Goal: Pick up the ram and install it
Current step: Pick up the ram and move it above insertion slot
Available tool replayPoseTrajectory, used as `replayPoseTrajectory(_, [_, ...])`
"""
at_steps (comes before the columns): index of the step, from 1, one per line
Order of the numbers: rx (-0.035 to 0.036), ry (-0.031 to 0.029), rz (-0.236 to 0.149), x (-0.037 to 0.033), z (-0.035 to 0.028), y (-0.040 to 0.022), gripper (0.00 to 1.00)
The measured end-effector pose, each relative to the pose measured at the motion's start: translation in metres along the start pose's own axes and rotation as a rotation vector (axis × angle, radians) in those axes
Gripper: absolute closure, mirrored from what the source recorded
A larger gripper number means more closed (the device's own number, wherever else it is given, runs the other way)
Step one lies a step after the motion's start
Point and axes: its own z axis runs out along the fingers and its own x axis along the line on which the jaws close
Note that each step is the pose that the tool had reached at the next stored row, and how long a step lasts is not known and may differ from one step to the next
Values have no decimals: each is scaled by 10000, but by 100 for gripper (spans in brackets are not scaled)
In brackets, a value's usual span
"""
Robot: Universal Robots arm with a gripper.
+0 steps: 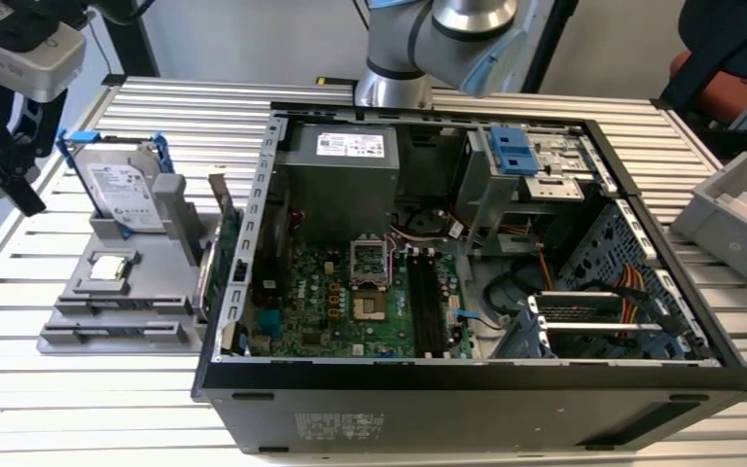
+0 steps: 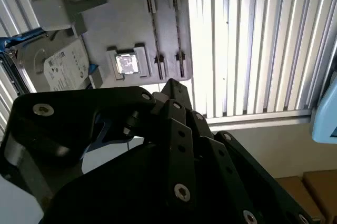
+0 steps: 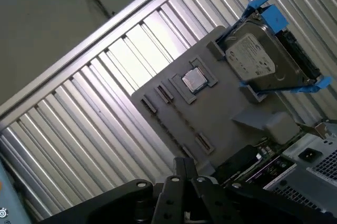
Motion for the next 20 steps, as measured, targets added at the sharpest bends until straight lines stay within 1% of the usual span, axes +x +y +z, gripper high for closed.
replayPoseTrajectory(8, [-23,36,-874,0,0,0,100])
replayPoseTrajectory(20, [-52,85,-2036,0,0,0,100])
